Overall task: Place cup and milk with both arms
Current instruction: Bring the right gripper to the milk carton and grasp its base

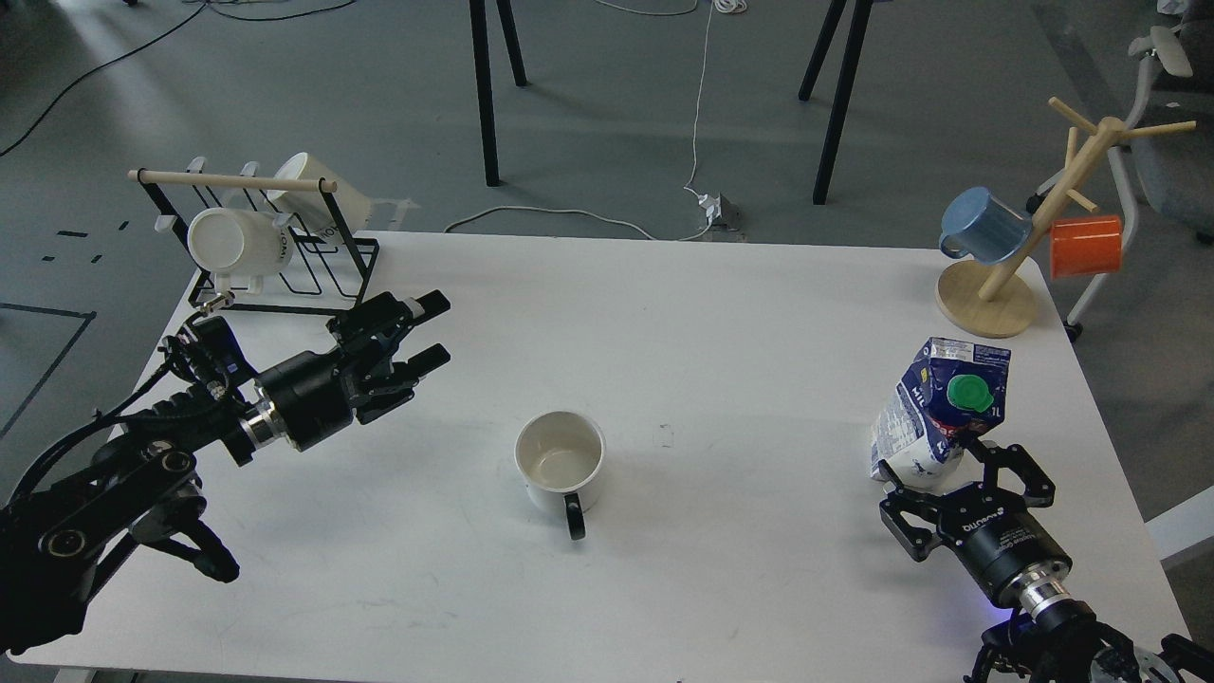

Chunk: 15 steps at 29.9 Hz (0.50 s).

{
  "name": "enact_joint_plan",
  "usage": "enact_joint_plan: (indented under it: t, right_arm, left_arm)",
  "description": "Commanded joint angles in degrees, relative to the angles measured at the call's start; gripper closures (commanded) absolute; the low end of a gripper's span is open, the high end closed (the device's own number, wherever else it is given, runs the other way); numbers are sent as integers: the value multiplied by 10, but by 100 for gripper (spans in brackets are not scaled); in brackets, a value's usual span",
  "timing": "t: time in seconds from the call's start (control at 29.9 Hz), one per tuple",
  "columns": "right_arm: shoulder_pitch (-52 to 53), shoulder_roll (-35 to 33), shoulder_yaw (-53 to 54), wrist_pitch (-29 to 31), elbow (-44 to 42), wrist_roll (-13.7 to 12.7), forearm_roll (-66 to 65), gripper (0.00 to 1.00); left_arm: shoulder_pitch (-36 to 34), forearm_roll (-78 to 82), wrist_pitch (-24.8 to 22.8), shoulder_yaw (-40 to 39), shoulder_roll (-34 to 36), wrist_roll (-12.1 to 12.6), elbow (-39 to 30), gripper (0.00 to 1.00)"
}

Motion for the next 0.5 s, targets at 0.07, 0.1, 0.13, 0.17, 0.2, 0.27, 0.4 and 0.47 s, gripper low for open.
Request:
enact_joint_plan:
  t: [0.07, 0.1, 0.13, 0.17, 0.2, 0.27, 0.4, 0.47]
  right_arm:
    - [0, 6, 3, 0, -7, 1, -3, 44]
    - [0, 6, 3, 0, -10, 1, -3, 49]
    - [0, 6, 3, 0, -13, 1, -3, 56]
    - [0, 7, 3, 0, -15, 1, -3, 59]
    - [0, 7, 3, 0, -19, 1, -3, 60]
    - [0, 7, 4, 0, -22, 3, -3, 60]
    - [0, 10, 4, 0, -22, 9, -3, 63]
    - [0, 11, 4, 0, -23, 9, -3, 63]
  left_arm:
    - [1, 1, 0, 1, -3, 0, 6, 8]
    - [1, 1, 0, 1, -4, 0, 7, 8]
    - [1, 1, 0, 3, -4, 0, 8, 8]
    - [1, 1, 0, 3, -4, 0, 8, 8]
    - [1, 1, 0, 3, -4, 0, 8, 8]
    - [1, 1, 0, 3, -4, 0, 9, 8]
    - [1, 1, 0, 3, -3, 0, 10, 8]
    - [1, 2, 0, 3, -3, 0, 10, 7]
